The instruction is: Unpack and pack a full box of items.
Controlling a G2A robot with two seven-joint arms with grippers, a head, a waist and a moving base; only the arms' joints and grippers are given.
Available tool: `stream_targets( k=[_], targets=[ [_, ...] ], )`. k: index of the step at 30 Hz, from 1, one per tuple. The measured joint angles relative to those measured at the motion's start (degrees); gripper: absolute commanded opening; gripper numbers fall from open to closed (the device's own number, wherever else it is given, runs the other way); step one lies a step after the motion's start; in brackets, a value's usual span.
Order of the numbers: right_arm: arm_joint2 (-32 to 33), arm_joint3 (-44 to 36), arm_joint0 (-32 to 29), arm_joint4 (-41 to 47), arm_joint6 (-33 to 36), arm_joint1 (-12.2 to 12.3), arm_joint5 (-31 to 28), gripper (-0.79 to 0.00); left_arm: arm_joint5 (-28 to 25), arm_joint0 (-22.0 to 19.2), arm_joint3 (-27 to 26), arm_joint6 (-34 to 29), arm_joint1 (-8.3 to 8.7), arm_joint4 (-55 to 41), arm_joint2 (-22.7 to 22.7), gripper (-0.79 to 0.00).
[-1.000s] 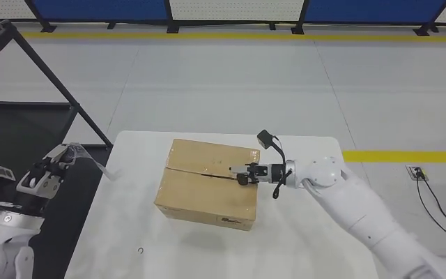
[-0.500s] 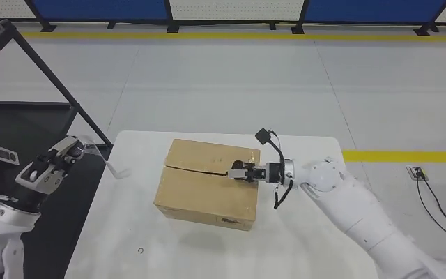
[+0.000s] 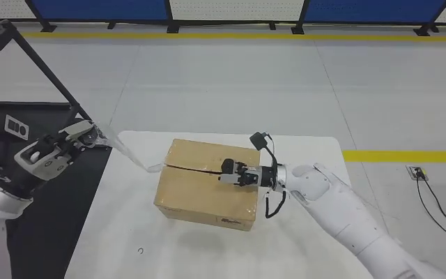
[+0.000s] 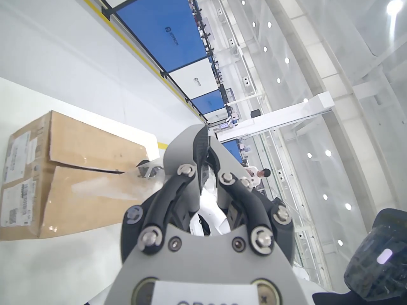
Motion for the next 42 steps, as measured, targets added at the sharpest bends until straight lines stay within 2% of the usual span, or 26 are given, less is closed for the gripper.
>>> stream_targets(
  k=[7,11,16,22,26,29,31,38,42],
  targets=[
    [0.0,-0.1,0.0,0.0,0.0,0.0,0.0,0.000,0.0,0.5,0.3,0.7,-0.08,-0.8,0.3,-0.785],
    [0.6,-2.8,-1.3,-1.2,-0.6,0.0,0.7,0.000,1.1,0.9,0.4,2.5,-0.14,-3.6,1.4,-0.785],
    [1.0,-5.3,-2.0,-1.0,1.0,-0.3,0.3,0.000,2.9,-2.5,1.1,1.3,0.14,-6.0,5.4,-0.785],
    [0.3,-6.5,-2.4,5.4,6.9,-1.3,-1.2,0.000,4.8,-7.4,2.5,-1.3,0.66,-5.3,10.7,-0.785],
    [0.3,-6.0,-2.3,5.7,8.5,-1.6,-2.8,0.000,5.2,-10.3,3.4,-6.2,1.13,-5.0,13.5,-0.785],
    [0.3,-6.0,-2.3,5.6,8.4,-1.6,-2.8,0.000,6.6,-12.4,4.0,-10.8,1.85,-0.8,15.2,-0.785],
    [0.3,-6.0,-2.3,5.6,8.4,-1.6,-2.7,0.000,7.0,-12.6,3.9,-11.2,1.99,2.3,15.3,-0.785],
    [0.9,-7.8,-3.9,3.8,7.3,-1.4,-0.7,0.000,6.8,-12.3,3.8,-10.8,1.93,0.5,15.3,-0.785],
    [1.6,-9.0,-4.9,3.7,9.5,-1.0,3.1,0.000,2.3,-11.4,2.8,-7.5,1.80,-0.4,16.0,-0.785]
  ],
)
